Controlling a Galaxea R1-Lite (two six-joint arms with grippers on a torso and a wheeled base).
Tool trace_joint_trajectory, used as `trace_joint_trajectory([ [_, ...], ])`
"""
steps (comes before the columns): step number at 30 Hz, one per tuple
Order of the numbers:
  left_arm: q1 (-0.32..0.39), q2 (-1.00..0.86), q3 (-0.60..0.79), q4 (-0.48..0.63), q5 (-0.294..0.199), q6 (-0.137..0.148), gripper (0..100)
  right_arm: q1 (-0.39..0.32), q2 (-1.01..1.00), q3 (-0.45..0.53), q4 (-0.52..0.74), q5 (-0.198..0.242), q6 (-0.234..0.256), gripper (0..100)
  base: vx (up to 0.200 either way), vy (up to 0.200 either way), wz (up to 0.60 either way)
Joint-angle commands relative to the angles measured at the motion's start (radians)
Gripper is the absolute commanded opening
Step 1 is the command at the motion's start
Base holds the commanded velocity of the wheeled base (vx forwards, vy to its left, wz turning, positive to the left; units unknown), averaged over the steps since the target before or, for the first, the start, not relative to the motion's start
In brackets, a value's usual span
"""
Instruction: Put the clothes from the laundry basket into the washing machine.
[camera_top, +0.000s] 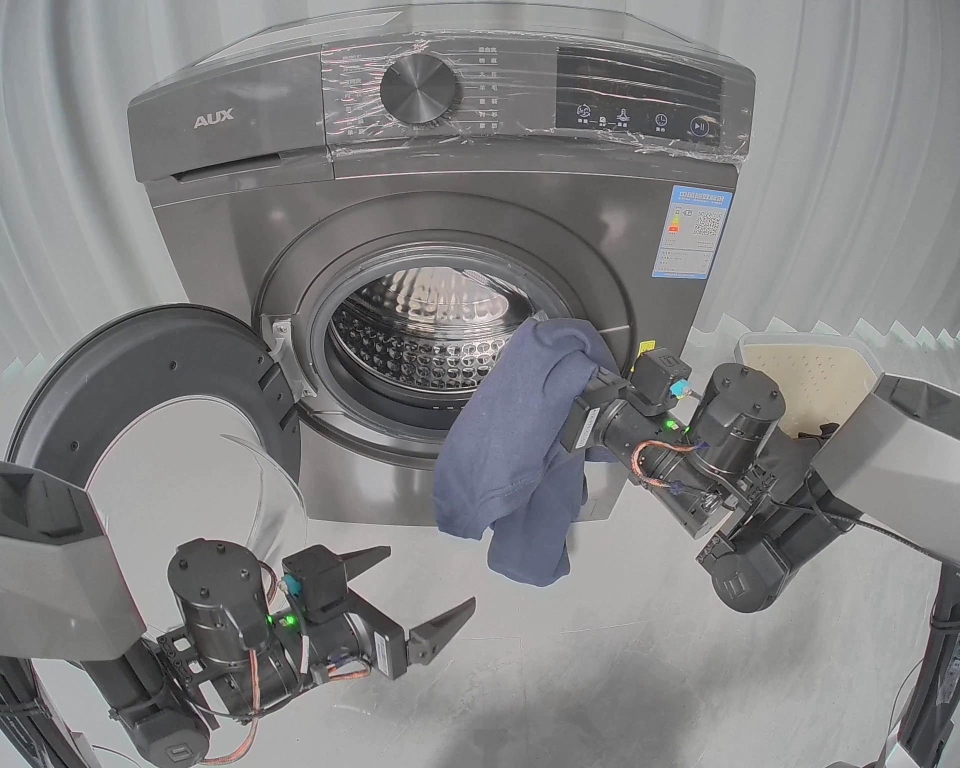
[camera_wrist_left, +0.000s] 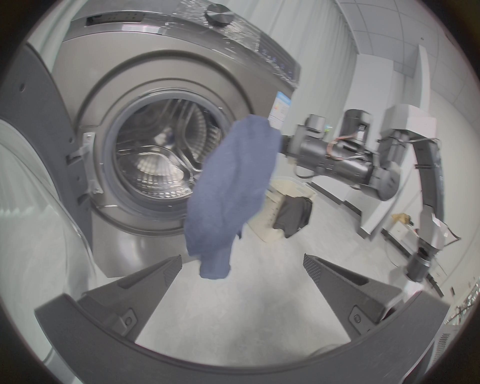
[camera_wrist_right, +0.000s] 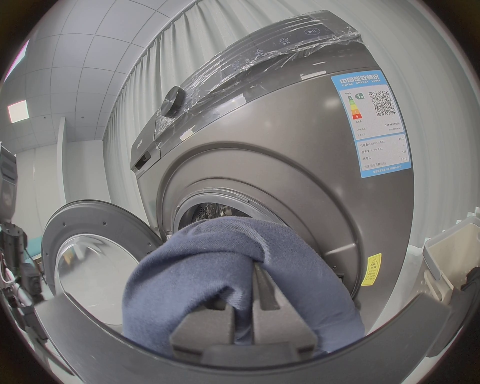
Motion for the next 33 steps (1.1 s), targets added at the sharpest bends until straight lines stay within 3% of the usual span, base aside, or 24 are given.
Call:
trace_joint_trajectory([
  [1, -0.054, -0.046, 0.039, -0.001, -0.030, 0.004, 100, 0.013, 0.035, -0.020, 0.004, -0.012, 0.001, 0, 0.000, 0.000, 0.00],
  [5, -0.051, -0.025, -0.060, 0.001, -0.026, 0.005, 100, 0.052, 0.060, -0.039, 0.012, -0.041, 0.005, 0, 0.000, 0.000, 0.00],
  [12, -0.052, 0.049, -0.212, 0.001, -0.018, 0.004, 100, 0.092, 0.100, -0.078, 0.018, -0.058, 0.017, 0, 0.000, 0.000, 0.00],
  [21, -0.039, 0.192, -0.345, -0.001, 0.027, 0.004, 100, 0.131, 0.090, -0.106, 0.036, -0.065, 0.019, 0, 0.000, 0.000, 0.00],
  [33, 0.047, 0.270, -0.460, -0.001, 0.048, 0.004, 100, 0.164, 0.070, -0.101, 0.039, -0.085, 0.036, 0, 0.000, 0.000, 0.00],
])
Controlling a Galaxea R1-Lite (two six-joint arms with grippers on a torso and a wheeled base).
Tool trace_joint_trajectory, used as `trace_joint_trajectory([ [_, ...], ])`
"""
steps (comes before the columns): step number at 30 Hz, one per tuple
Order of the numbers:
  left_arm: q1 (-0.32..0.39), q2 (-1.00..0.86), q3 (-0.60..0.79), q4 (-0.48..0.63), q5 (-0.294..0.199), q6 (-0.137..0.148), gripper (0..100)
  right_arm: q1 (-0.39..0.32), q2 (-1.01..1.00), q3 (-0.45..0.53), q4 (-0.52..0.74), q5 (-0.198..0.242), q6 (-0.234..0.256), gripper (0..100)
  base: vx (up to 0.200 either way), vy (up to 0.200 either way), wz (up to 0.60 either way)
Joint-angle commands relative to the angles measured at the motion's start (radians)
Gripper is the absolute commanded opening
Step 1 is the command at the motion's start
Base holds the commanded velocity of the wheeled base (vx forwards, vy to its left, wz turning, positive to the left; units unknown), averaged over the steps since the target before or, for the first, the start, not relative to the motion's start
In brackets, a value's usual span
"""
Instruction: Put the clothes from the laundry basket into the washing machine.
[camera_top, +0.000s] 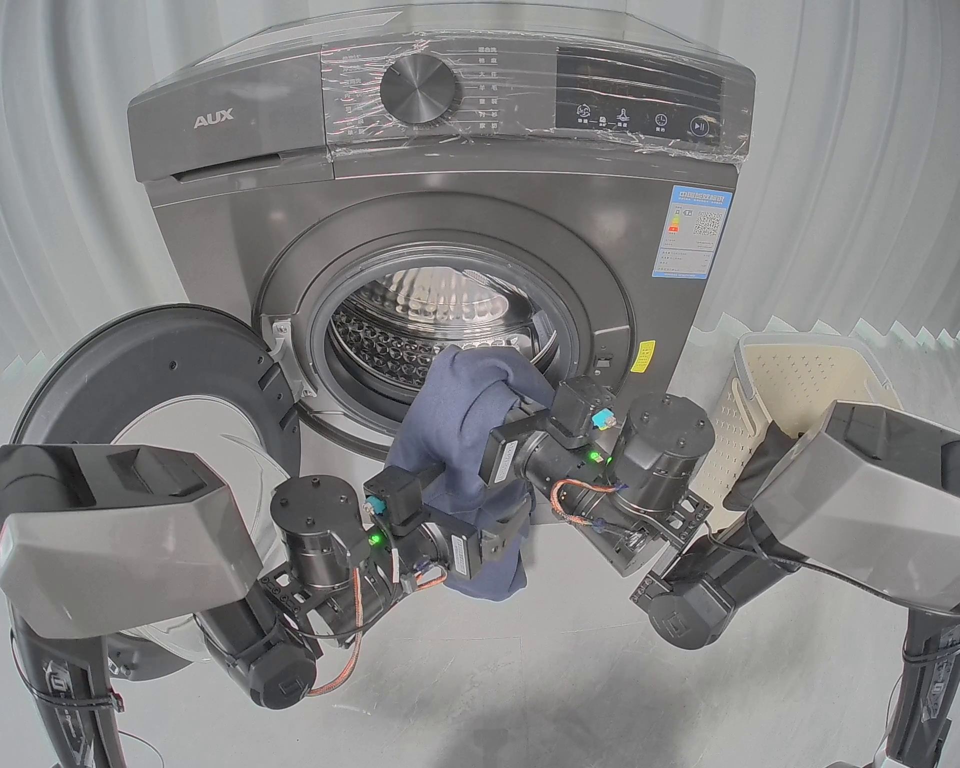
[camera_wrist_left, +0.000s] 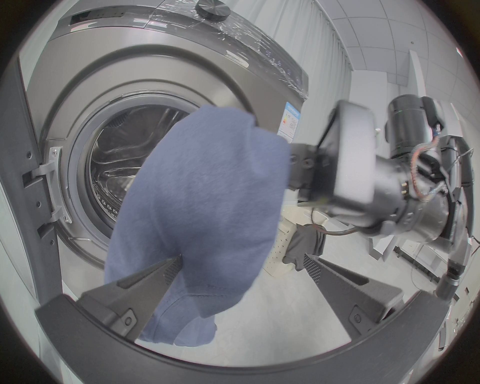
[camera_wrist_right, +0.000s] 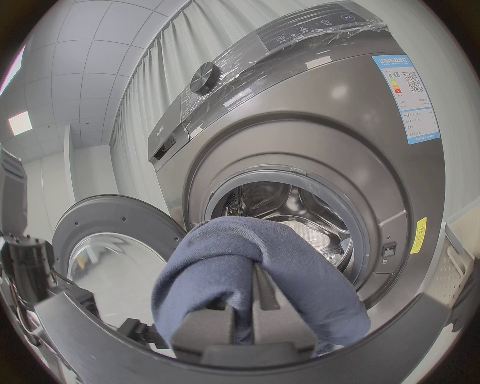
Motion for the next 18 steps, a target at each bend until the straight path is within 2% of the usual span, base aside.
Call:
trace_joint_trajectory([
  [1, 0.037, 0.041, -0.043, -0.001, 0.002, 0.000, 100, 0.011, -0.011, 0.005, 0.000, -0.003, 0.004, 0, 0.000, 0.000, 0.00],
  [8, 0.053, 0.057, -0.063, -0.001, 0.003, -0.002, 100, 0.020, -0.012, 0.006, 0.000, -0.005, 0.006, 0, 0.000, 0.000, 0.00],
  [18, 0.053, 0.108, -0.141, -0.001, 0.048, -0.002, 100, 0.041, -0.012, 0.009, -0.003, -0.008, 0.020, 0, 0.000, 0.000, 0.00],
])
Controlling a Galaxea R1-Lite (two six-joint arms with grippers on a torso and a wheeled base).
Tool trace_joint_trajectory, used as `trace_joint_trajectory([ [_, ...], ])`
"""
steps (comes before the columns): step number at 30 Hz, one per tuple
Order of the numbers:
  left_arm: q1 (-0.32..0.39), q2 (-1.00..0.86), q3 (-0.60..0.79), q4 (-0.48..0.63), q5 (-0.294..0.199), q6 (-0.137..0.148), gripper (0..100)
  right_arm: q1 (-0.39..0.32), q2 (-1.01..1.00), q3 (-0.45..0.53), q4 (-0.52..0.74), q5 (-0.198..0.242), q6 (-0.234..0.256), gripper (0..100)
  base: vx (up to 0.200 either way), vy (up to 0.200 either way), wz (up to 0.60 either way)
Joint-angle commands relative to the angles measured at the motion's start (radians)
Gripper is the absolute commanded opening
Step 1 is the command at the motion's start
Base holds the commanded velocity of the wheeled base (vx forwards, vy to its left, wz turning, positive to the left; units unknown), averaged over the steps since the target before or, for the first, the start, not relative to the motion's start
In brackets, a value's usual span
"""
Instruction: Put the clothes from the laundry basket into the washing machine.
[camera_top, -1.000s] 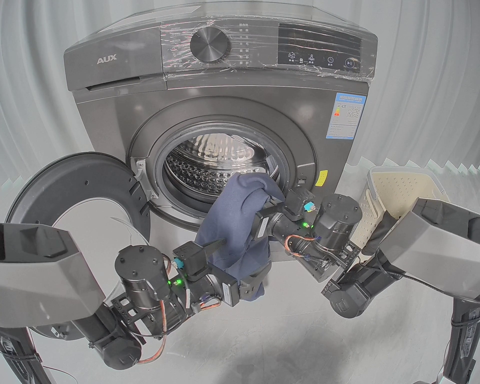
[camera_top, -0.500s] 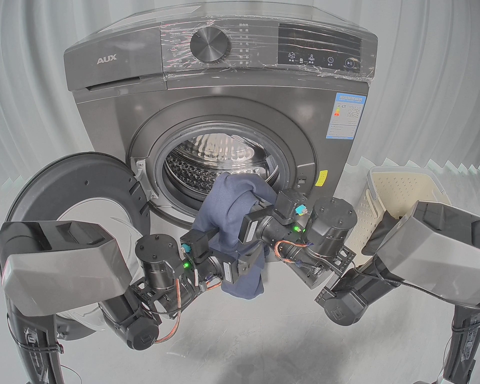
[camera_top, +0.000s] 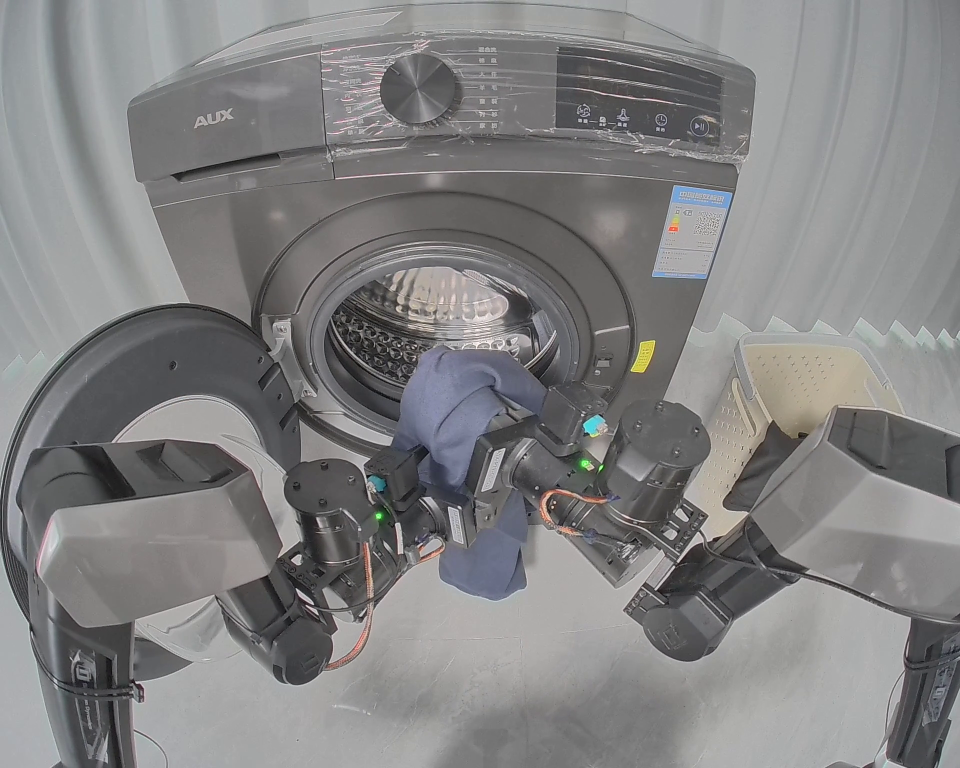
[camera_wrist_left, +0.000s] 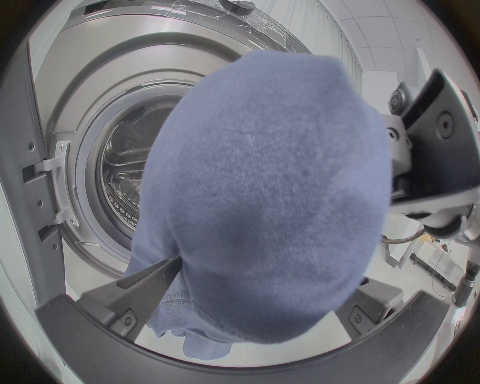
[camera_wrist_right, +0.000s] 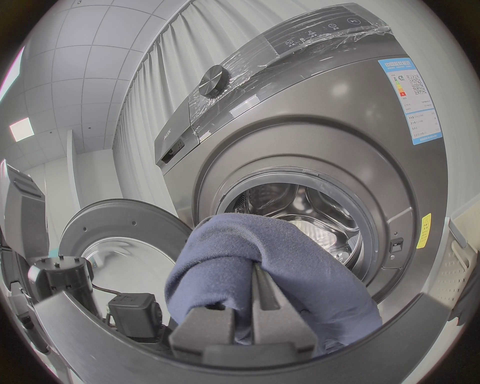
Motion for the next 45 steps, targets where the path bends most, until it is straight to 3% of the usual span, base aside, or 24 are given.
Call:
trace_joint_trajectory([
  [1, 0.005, 0.028, -0.024, 0.000, 0.014, 0.000, 100, 0.005, -0.004, 0.002, -0.003, 0.000, 0.003, 0, 0.000, 0.000, 0.00],
  [2, 0.005, 0.028, -0.023, 0.000, 0.016, 0.000, 100, 0.004, -0.004, 0.005, -0.003, 0.000, 0.004, 0, 0.000, 0.000, 0.00],
  [3, 0.005, 0.028, -0.024, 0.000, 0.017, 0.000, 0, 0.004, -0.004, 0.007, -0.005, 0.000, 0.004, 0, 0.000, 0.000, 0.00],
  [7, 0.005, 0.023, -0.035, 0.000, 0.026, -0.007, 0, -0.001, -0.004, 0.019, -0.006, -0.001, 0.006, 0, 0.000, 0.000, 0.00],
  [13, 0.028, -0.004, -0.040, -0.003, 0.049, -0.013, 0, -0.019, -0.027, 0.073, 0.000, -0.038, 0.021, 0, 0.000, 0.000, 0.00],
  [17, 0.031, -0.051, -0.040, -0.003, 0.049, -0.030, 0, -0.037, -0.041, 0.139, 0.000, -0.039, 0.023, 0, 0.000, 0.000, 0.00],
  [22, 0.027, -0.086, -0.029, -0.001, 0.051, -0.032, 0, -0.036, -0.036, 0.202, -0.011, -0.039, 0.021, 0, 0.000, 0.000, 0.00],
  [32, 0.019, -0.116, -0.018, -0.003, 0.062, -0.041, 0, -0.019, -0.041, 0.209, -0.029, -0.027, 0.026, 0, 0.000, 0.000, 0.00],
  [33, 0.019, -0.121, -0.017, -0.001, 0.062, -0.041, 0, -0.019, -0.041, 0.211, -0.029, -0.027, 0.027, 100, 0.000, 0.000, 0.00],
  [36, 0.019, -0.147, -0.009, -0.001, 0.057, -0.044, 0, -0.019, -0.059, 0.254, -0.032, -0.027, 0.031, 100, 0.000, 0.000, 0.00],
  [38, 0.019, -0.195, 0.020, -0.001, 0.049, -0.044, 0, -0.018, -0.104, 0.349, -0.034, -0.015, 0.017, 100, 0.000, 0.000, 0.00],
  [42, 0.011, -0.279, 0.109, -0.001, 0.036, -0.041, 0, -0.001, -0.217, 0.536, -0.049, 0.080, -0.037, 100, 0.000, 0.000, 0.00],
  [43, 0.011, -0.279, 0.109, -0.001, 0.036, -0.041, 0, -0.001, -0.217, 0.536, -0.049, 0.080, -0.037, 100, 0.000, 0.000, 0.00],
  [45, -0.001, -0.325, 0.170, -0.001, 0.019, -0.041, 0, 0.013, -0.270, 0.645, -0.052, 0.100, -0.049, 100, 0.000, 0.000, 0.00],
])
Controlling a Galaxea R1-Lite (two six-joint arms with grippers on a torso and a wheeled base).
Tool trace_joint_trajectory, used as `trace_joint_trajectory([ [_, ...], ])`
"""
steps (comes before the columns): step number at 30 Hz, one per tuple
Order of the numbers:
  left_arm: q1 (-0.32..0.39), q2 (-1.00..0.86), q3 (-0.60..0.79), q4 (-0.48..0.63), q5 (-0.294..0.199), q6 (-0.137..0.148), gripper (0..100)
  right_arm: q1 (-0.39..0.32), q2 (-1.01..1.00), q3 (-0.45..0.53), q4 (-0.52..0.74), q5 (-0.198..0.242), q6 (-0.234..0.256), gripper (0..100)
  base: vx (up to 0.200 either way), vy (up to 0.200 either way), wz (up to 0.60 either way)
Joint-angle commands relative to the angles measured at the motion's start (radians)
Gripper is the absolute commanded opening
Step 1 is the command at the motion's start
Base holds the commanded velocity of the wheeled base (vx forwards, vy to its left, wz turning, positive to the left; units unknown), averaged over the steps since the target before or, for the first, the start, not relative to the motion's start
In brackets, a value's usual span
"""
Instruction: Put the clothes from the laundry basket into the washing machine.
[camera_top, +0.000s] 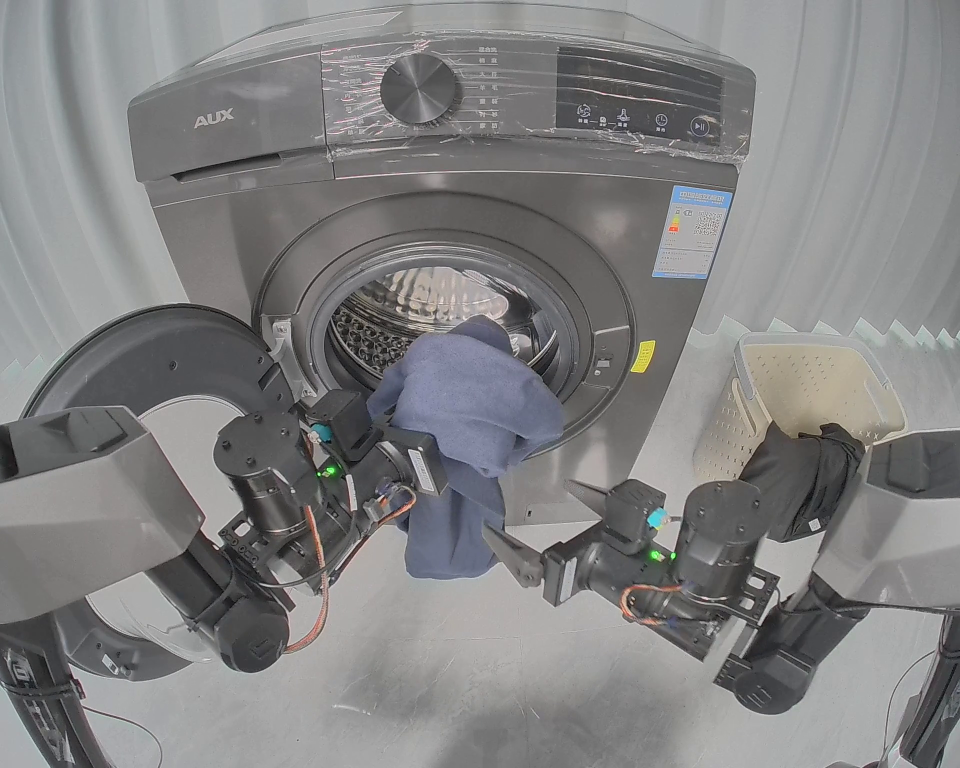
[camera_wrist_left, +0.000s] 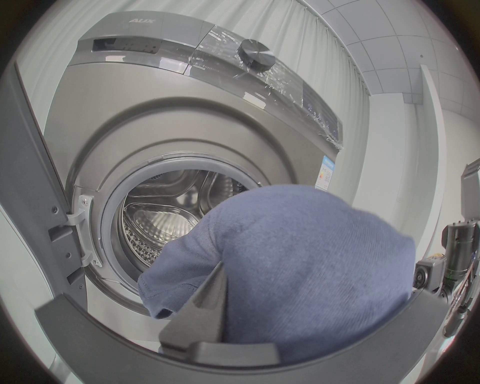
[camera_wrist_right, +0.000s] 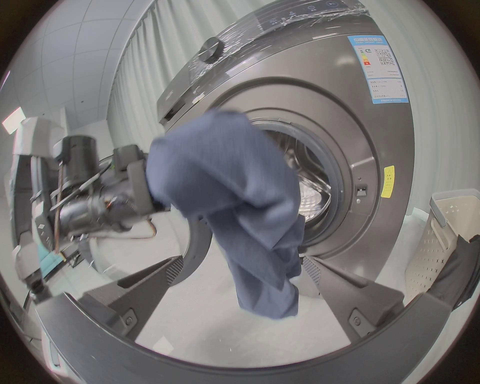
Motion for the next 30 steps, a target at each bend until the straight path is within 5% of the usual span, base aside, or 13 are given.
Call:
trace_joint_trajectory([
  [1, -0.016, -0.131, 0.117, 0.002, -0.024, 0.002, 0, 0.025, -0.148, 0.199, -0.011, 0.060, -0.036, 100, 0.000, 0.000, 0.00],
  [6, -0.055, -0.243, 0.258, 0.002, -0.027, -0.001, 0, 0.000, -0.198, 0.292, -0.018, 0.058, -0.035, 100, 0.000, 0.000, 0.00],
  [15, -0.055, -0.249, 0.301, 0.004, -0.017, 0.020, 0, -0.112, -0.212, 0.246, -0.018, 0.060, -0.029, 100, 0.000, 0.000, 0.00],
  [19, -0.050, -0.249, 0.317, 0.004, -0.021, 0.009, 0, -0.123, -0.208, 0.249, -0.018, 0.060, -0.026, 100, 0.000, 0.000, 0.00],
  [30, -0.059, -0.246, 0.321, 0.004, 0.009, 0.034, 0, -0.153, -0.175, 0.246, -0.074, 0.061, -0.027, 100, 0.036, 0.000, 0.00],
])
